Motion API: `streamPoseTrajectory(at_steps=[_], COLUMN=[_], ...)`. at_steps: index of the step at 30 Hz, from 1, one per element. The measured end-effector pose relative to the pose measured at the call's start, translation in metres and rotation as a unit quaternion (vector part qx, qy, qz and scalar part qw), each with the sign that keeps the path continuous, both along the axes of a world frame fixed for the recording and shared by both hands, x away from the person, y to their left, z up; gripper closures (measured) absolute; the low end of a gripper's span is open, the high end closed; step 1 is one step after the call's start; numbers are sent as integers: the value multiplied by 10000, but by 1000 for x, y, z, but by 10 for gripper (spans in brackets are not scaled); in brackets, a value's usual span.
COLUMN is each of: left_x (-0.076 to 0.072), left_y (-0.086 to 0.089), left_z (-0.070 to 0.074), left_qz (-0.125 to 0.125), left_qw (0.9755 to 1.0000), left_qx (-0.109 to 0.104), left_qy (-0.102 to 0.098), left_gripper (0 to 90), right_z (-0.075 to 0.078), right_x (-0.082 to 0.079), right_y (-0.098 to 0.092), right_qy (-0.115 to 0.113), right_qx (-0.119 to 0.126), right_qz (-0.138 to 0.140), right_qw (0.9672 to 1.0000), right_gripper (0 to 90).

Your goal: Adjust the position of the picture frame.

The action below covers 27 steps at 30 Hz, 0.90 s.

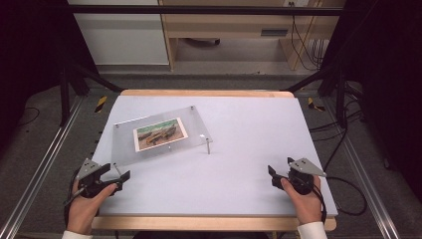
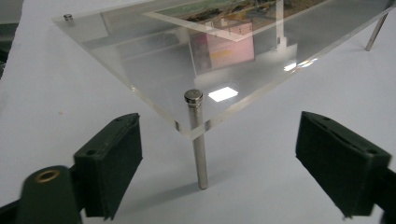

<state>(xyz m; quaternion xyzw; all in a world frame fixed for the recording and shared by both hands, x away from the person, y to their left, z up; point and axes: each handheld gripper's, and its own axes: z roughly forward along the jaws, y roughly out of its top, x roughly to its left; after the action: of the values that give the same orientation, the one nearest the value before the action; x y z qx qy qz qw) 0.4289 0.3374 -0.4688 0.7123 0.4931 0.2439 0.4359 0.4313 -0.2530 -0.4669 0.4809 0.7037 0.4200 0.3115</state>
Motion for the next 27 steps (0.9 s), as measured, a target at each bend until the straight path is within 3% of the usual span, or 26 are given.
streamPoseTrajectory(at_steps=[12, 20, 23, 24, 27], left_x=[6, 12, 12, 12, 12], left_y=[1, 5, 5, 3, 4], left_z=[-5, -8, -8, -6, -6], left_qz=[237, 320, 274, 259, 249], left_qw=[9997, 9991, 9992, 9994, 9993], left_qx=[-22, -250, -254, -185, -241], left_qy=[97, 100, 108, 119, 143], left_gripper=[514, 768, 827, 832, 835], right_z=[-1, -1, -1, -1, -2], right_x=[1, 1, 2, 2, 3], right_y=[0, 0, 0, 0, 1], right_qy=[32, 76, 72, 72, 102], right_qx=[-38, -51, -78, -93, -103], right_qz=[-29, -56, -49, -49, -44], right_qw=[10000, 9999, 9999, 9999, 9999], right_gripper=[228, 227, 227, 227, 224])
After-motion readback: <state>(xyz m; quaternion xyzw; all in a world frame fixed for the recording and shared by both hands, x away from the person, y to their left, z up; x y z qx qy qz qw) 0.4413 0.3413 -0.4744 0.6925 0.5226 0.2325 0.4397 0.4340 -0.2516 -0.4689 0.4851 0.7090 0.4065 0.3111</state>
